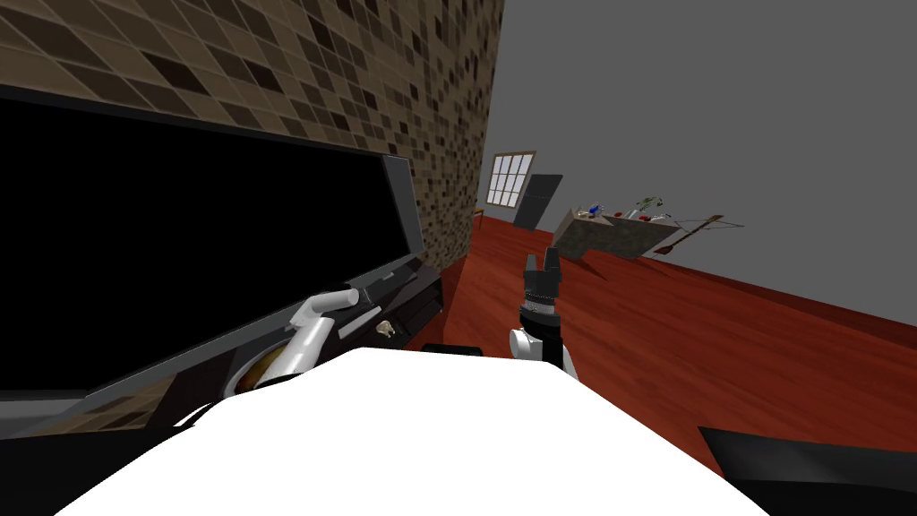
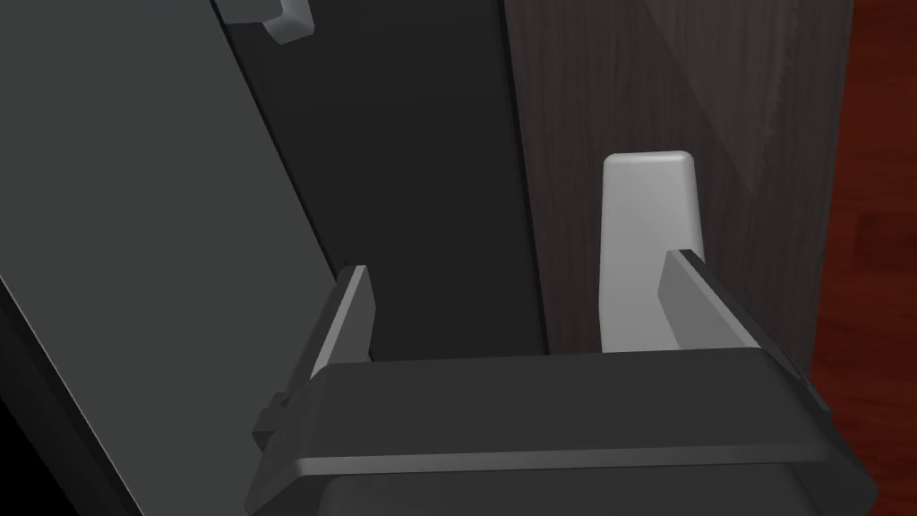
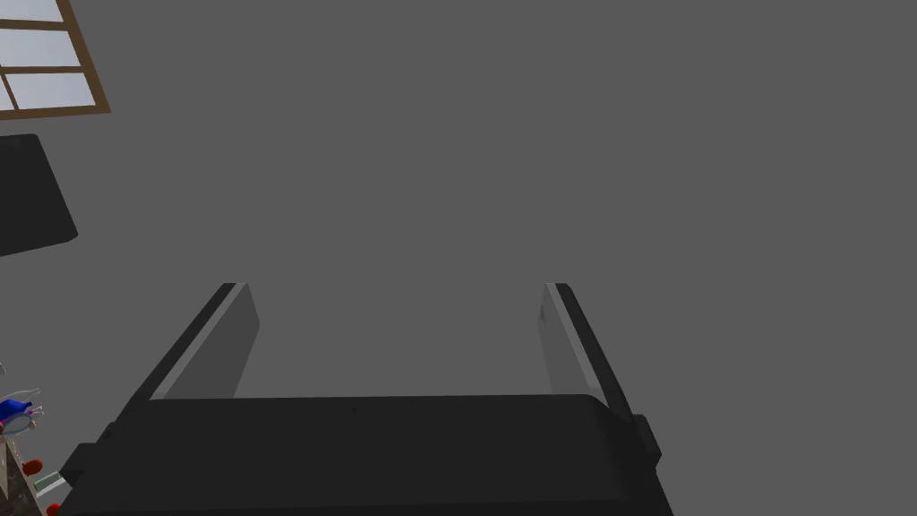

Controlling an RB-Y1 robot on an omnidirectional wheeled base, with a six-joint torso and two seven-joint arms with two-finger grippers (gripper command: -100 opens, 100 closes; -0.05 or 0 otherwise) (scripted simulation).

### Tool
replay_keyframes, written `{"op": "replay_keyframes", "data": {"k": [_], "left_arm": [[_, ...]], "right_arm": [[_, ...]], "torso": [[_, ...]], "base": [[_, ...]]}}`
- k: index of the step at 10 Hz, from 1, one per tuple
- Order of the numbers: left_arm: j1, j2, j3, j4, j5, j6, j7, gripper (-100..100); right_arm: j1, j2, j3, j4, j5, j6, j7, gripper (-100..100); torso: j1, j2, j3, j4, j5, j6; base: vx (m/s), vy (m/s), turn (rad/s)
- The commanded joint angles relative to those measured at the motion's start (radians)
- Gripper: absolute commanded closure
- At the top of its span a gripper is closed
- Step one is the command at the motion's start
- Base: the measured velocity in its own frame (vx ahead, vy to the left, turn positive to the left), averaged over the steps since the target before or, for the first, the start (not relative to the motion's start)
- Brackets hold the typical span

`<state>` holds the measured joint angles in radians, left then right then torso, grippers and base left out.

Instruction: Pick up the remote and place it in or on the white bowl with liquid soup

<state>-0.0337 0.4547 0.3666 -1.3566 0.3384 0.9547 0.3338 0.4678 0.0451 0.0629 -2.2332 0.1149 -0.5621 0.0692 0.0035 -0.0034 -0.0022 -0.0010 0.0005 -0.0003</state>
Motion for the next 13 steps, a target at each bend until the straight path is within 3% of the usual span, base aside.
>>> {"op": "replay_keyframes", "data": {"k": [1,4,9,13], "left_arm": [[-0.013,-0.005,0.004,0.035,0.001,0.05,0.012,-100],[-0.024,-0.01,0.006,0.069,0.0,0.112,0.02,-100],[-0.057,-0.041,0.006,0.184,-0.009,0.253,0.042,-100],[-0.068,-0.067,0.002,0.244,-0.019,0.332,0.05,-100]], "right_arm": [[0.0,0.0,0.0,0.0,0.0,0.0,0.0,0],[0.0,0.0,0.0,0.0,0.0,0.0,0.0,0],[0.0,0.0,0.0,0.0,0.0,0.0,0.0,0],[0.0,0.0,0.0,0.0,0.0,0.0,0.0,0]], "torso": [[0.0,0.0,0.0,0.0,0.0,0.0],[0.002,0.001,0.0,0.0,0.0,0.0],[0.003,0.0,0.0,0.0,0.001,0.0],[0.003,0.001,0.0,0.0,0.001,0.0]], "base": [[0.062,0.054,0.046],[0.048,0.051,0.03],[0.066,0.082,0.049],[0.052,0.089,0.034]]}}
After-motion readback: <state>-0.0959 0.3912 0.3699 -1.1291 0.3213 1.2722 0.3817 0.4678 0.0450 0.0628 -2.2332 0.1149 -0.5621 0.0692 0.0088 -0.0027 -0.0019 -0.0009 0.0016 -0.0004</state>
